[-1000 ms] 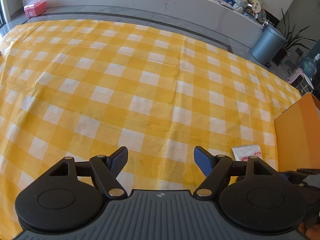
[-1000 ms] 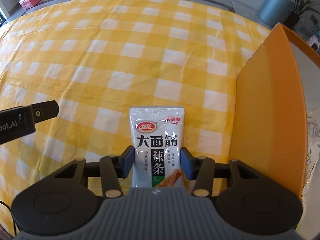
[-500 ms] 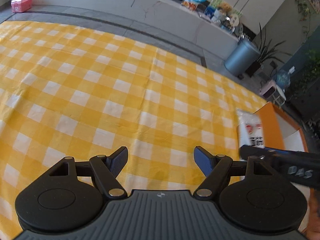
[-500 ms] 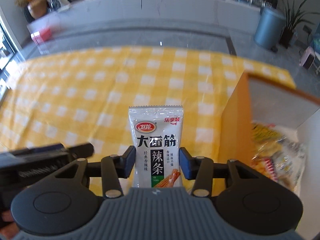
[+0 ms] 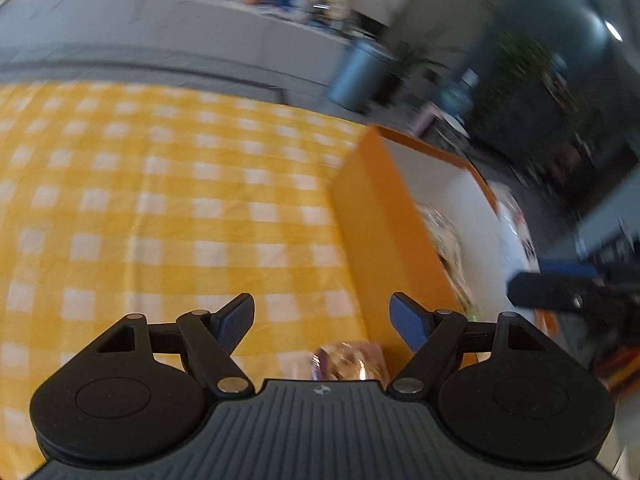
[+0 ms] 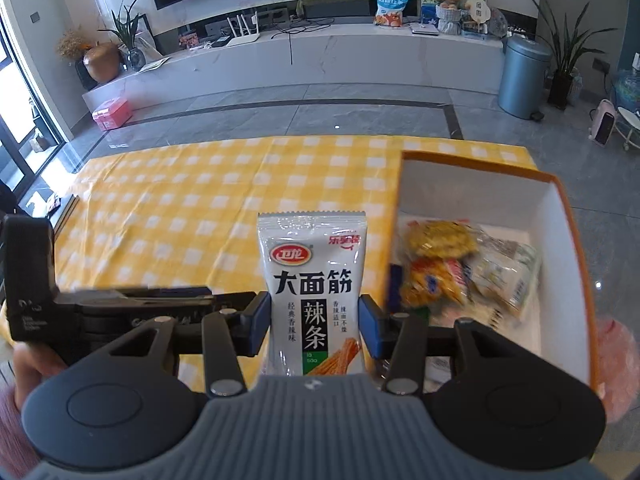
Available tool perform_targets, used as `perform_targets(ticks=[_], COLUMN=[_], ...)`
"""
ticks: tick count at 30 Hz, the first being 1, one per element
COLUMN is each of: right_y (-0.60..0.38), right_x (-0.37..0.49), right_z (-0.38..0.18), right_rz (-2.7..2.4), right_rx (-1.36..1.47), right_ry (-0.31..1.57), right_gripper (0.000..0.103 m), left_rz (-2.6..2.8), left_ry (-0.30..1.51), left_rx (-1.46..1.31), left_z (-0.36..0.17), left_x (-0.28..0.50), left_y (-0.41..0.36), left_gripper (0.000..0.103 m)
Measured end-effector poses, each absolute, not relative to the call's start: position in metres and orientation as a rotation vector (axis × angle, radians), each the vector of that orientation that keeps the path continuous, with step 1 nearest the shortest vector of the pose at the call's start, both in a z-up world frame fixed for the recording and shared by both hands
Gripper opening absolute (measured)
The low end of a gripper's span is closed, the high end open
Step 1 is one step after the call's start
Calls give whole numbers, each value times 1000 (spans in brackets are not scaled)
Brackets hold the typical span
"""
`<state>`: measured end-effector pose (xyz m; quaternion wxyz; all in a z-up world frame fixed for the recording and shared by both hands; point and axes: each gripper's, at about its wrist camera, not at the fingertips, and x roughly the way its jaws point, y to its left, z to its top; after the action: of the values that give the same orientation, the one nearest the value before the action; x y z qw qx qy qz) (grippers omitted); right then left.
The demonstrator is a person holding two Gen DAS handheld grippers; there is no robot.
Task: Organize snacks
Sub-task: 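Grasp the clear fruit-vegetable snack bag with the left tool while the right holds the packet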
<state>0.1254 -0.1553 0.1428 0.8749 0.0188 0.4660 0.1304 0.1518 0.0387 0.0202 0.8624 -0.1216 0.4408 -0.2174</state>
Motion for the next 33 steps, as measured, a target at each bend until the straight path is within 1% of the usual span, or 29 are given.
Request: perform_targets(ticks=[5, 8, 13, 16, 19, 20, 22, 27, 31, 33], right_y=[-185, -202, -223, -230, -235, -236, -238, -246, -248, -247], right_x=[106, 102, 101, 101, 102, 102, 103, 105, 107, 106], right_z=[144, 142, 132, 122, 110, 107, 102, 98, 98, 97], right_rz=[274, 272, 271, 280, 288, 291, 299, 324, 334, 336], right_rx=[56, 80, 130, 150, 161, 163, 166, 195, 185, 178], right_ry=[973, 968, 957, 962, 978, 984, 993, 996, 986, 984], right_gripper=[46, 46, 46, 46, 46, 46, 46, 46, 46, 46], left_rz=[-569, -688, -824, -846, -861, -860, -874, -896, -890, -865], left_ry=[873, 871, 887, 913, 952, 968, 1010, 1052, 1102, 1149], left_rx=[-25, 104, 469, 600, 660, 668, 655, 653, 641, 619], left_z=[40, 43, 19, -3, -20, -25, -32, -47, -57, -62], left_x=[145, 139, 120, 120, 129, 133, 140, 149, 155, 159], left_y=[14, -2, -37, -50, -61, -65, -67, -74, -78, -81], left_gripper=[93, 94, 95, 95, 95, 98, 99, 100, 103, 103])
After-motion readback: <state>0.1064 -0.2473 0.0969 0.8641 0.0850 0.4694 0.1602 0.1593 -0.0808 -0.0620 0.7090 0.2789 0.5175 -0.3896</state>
